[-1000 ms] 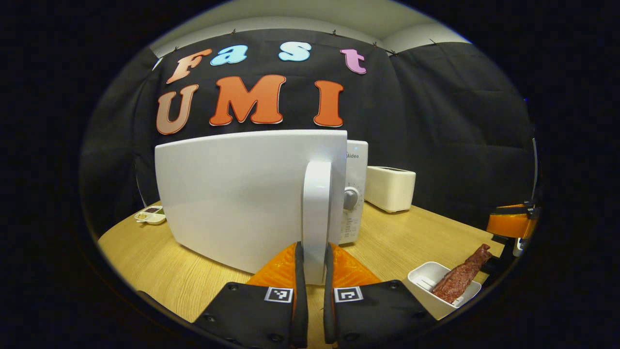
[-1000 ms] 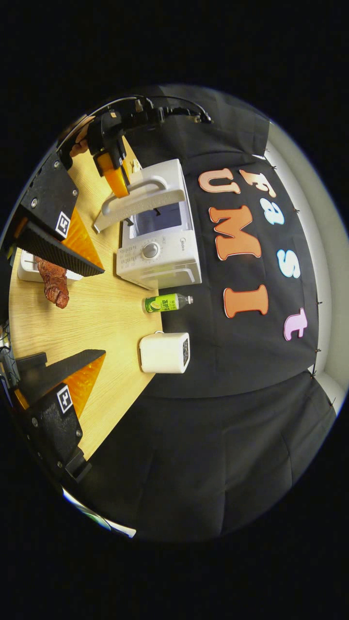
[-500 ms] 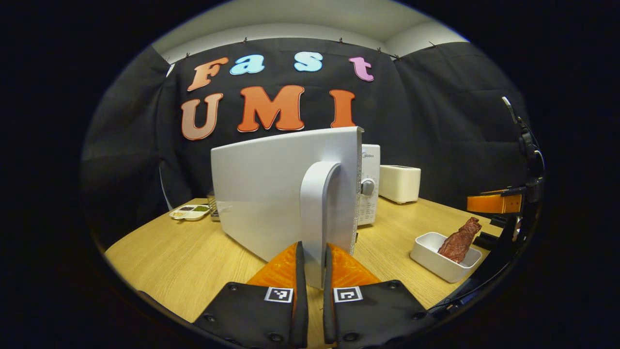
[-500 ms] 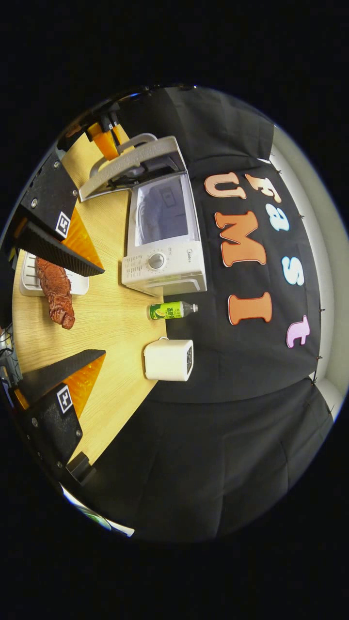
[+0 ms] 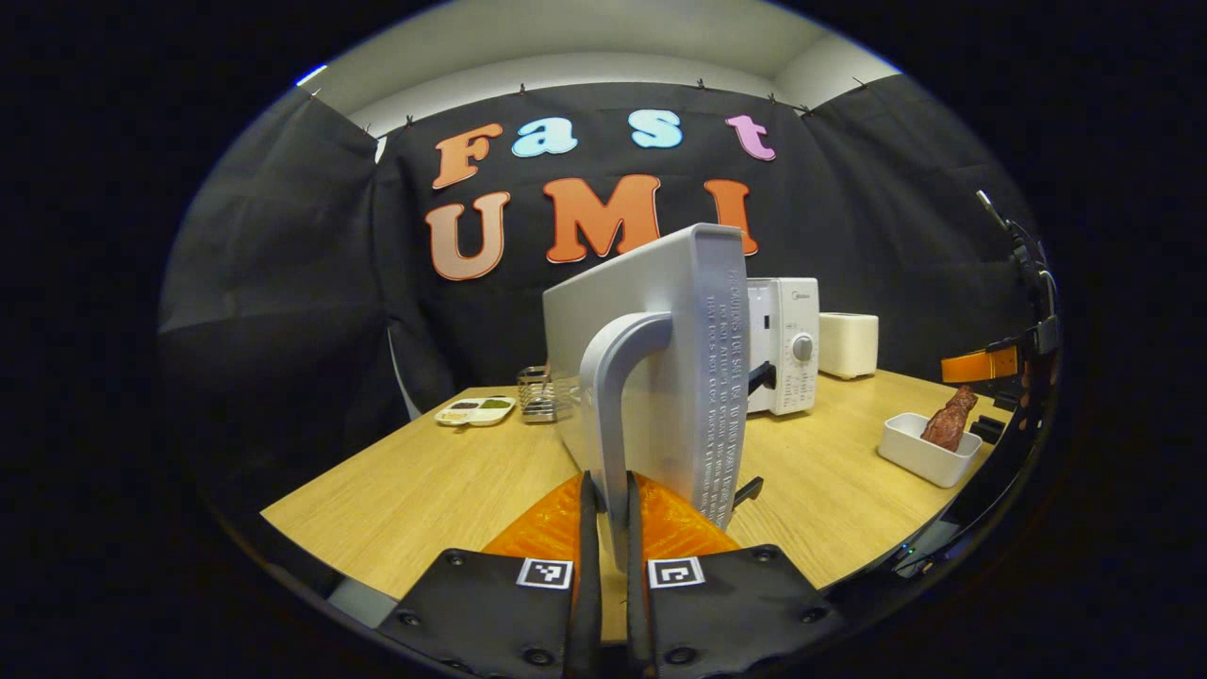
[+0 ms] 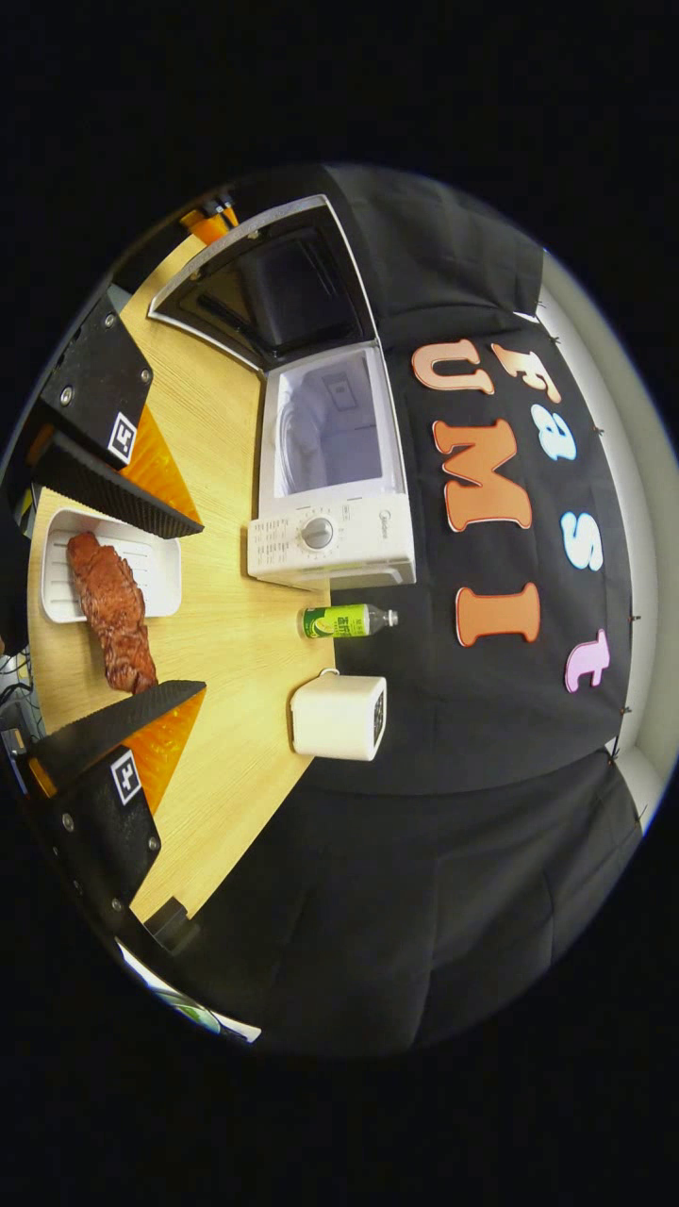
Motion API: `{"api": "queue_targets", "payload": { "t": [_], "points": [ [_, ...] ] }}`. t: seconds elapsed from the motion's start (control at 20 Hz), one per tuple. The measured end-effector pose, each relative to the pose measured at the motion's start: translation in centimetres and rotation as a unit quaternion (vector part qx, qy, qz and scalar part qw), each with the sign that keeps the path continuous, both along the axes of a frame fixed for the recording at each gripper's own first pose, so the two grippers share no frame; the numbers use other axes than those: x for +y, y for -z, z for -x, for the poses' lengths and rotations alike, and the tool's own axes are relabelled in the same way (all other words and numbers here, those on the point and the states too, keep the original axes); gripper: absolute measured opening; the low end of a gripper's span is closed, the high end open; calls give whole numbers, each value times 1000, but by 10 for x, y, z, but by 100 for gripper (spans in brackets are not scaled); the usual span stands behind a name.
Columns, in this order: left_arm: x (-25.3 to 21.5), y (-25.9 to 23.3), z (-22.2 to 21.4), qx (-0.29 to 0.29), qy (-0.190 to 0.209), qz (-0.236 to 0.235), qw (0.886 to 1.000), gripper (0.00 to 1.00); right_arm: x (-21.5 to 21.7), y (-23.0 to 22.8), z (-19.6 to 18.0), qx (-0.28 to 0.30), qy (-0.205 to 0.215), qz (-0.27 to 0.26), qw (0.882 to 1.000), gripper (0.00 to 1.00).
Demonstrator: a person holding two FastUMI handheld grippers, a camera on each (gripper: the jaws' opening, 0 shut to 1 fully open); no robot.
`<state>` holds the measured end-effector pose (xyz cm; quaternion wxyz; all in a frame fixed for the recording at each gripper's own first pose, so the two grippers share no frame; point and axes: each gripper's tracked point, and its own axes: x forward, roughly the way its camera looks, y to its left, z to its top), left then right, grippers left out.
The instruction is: Open the microwave oven with the left hand, put the food in, and close the microwave oven.
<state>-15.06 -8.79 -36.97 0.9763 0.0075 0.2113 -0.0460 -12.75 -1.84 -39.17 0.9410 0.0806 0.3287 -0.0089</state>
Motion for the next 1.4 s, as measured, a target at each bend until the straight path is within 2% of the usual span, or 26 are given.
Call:
{"api": "queue_targets", "payload": {
  "t": [0.1, 0.2, 0.45, 0.55, 0.6, 0.75, 0.85, 0.9, 0.95, 1.0, 1.15, 1.2, 1.25, 1.35, 1.4],
  "points": [
    [29, 2, 2, 3, -12, -3, 1000, 15, 11, -4, -2, -1, -3, 1, 1000, 94],
    [48, 3, 3, 6, -11, 18, 1000, 15, 18, -6, -4, -1, -3, 1, 1000, 94],
    [86, 8, -2, 8, 23, 31, 999, 14, 8, -7, -7, 6, 23, 10, 1000, 94],
    [101, 11, -2, 8, 34, 26, 999, 19, 1, -5, -6, 10, 35, 16, 999, 94],
    [106, 11, -2, 10, 39, 22, 999, 32, -2, -4, -5, 13, 41, 17, 999, 94],
    [125, 9, 3, 8, 39, 3, 999, 58, -8, 3, -2, 24, 46, 24, 998, 94],
    [141, 8, 8, 5, 28, -21, 999, 84, -16, 10, 2, 33, 52, 33, 998, 94],
    [150, 5, 10, 4, 18, -31, 999, 77, -18, 14, 5, 39, 55, 31, 997, 94],
    [158, 4, 13, 3, 8, -33, 999, 84, -21, 18, 7, 44, 59, 25, 997, 94],
    [162, 1, 18, 3, 1, -32, 999, 85, -23, 22, 8, 49, 63, 20, 997, 94],
    [171, -13, 27, -7, -22, -20, 1000, 85, -32, 33, 11, 62, 81, 7, 995, 94],
    [174, -16, 30, -10, -30, -20, 999, 77, -32, 35, 12, 65, 86, -2, 994, 94],
    [176, -19, 32, -12, -38, -21, 999, 77, -32, 38, 14, 70, 90, -12, 993, 93],
    [173, -28, 37, -15, -43, -20, 999, 80, -30, 42, 17, 76, 98, -39, 992, 88],
    [170, -31, 38, -18, -44, -20, 999, 87, -29, 43, 19, 79, 103, -54, 990, 83]
  ]
}}
